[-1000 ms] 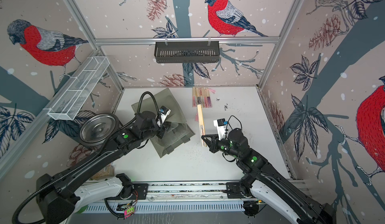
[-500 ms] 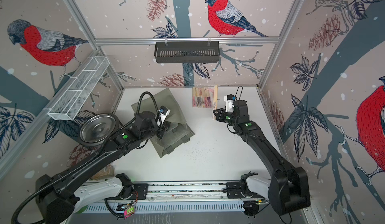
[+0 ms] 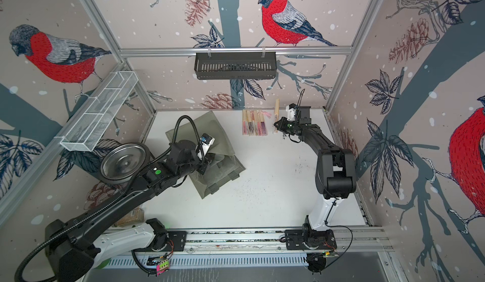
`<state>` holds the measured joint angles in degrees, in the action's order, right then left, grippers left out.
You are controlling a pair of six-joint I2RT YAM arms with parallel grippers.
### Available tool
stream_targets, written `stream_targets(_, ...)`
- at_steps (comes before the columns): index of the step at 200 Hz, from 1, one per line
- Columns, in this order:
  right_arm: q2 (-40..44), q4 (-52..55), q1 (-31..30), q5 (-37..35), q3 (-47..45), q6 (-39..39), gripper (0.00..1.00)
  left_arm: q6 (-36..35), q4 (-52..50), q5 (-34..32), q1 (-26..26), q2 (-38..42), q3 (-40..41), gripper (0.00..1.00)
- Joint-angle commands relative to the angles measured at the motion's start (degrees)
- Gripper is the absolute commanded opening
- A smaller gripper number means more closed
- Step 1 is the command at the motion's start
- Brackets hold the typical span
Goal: Take out the folding fans from the tote bags
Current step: Place the folding fan at the center of the board.
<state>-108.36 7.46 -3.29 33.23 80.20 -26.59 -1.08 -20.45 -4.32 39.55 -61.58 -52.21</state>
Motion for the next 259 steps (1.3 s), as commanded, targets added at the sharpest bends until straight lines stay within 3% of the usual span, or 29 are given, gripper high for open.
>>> stream_targets(1,-6.7,3.8,0.2,4.1,7.2,2.2,0.06,-0.2,1.5,0.2,0.2,0.5,-0.2,0.0)
stream_targets(49,-18.2,6.7,-0.1,5.1,15.5,3.6,0.06,-0.2,1.4,0.5,0.3,0.4,-0.3,0.0)
stream_targets(203,-32.4,17.0,0.1,4.4,29.4,8.6,0.1,-0.4,1.4,-0.2,0.3,0.0,-0.1,0.0)
stream_targets(215,-32.8,18.2,0.2,3.4,30.6,9.1,0.16,-0.4,1.3,0.1,0.2,-0.2,-0.3,0.0)
stream_targets(238,-32.3,19.0,0.1,0.8,30.4,9.0,0.4,-0.4,1.2,-0.2,0.3,-0.2,-0.3,0.0)
stream_targets(259,-28.7,18.0,0.0,-0.9,27.9,8.6,0.49,-0.5,1.3,-0.5,0.3,0.1,-0.3,0.0)
